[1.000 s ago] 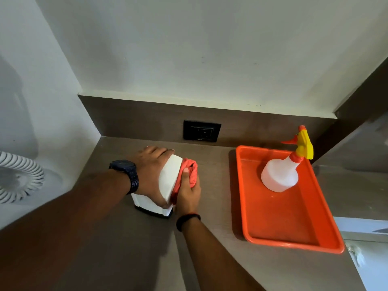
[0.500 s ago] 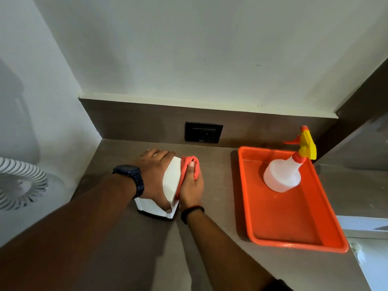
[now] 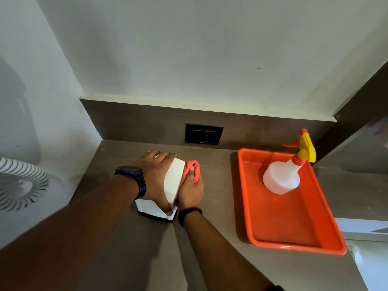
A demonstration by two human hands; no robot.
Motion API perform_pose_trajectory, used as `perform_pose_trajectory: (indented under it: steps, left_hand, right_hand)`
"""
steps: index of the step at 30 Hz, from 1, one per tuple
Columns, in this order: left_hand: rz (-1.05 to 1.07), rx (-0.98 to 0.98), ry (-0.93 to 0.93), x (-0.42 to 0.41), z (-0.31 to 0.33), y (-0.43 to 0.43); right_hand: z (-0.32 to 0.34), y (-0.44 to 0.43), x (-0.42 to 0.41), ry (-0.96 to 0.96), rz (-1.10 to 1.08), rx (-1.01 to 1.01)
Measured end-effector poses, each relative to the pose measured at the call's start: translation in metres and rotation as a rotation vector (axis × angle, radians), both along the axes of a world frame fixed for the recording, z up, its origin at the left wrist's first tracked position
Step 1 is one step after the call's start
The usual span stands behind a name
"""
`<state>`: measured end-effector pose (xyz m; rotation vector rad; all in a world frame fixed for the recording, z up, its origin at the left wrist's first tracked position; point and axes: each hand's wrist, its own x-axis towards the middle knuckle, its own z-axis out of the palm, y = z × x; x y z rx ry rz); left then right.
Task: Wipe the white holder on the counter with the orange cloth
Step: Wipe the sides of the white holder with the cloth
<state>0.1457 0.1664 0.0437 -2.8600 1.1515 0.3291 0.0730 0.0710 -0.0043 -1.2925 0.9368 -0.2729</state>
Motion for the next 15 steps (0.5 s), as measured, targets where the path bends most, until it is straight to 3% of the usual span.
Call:
perform_pose_trajectory:
  steps: [3,10,15]
  left_hand:
    - [0.016,-0.008,0.044,-0.001,0.003,0.0]
    - [0.008,0.021,0.024,0.0,0.004,0.0]
    - [0.059,0.013,0.024,-0.003,0.003,0.001]
  right_hand:
    - [-0.014,0.014,-0.024,0.056,-0.018,0.066]
    - [0.007,0.01,-0.008,-0.084,-0.025,-0.02]
    - [-0.014,0.007,-0.009,0.041,0.053,0.018]
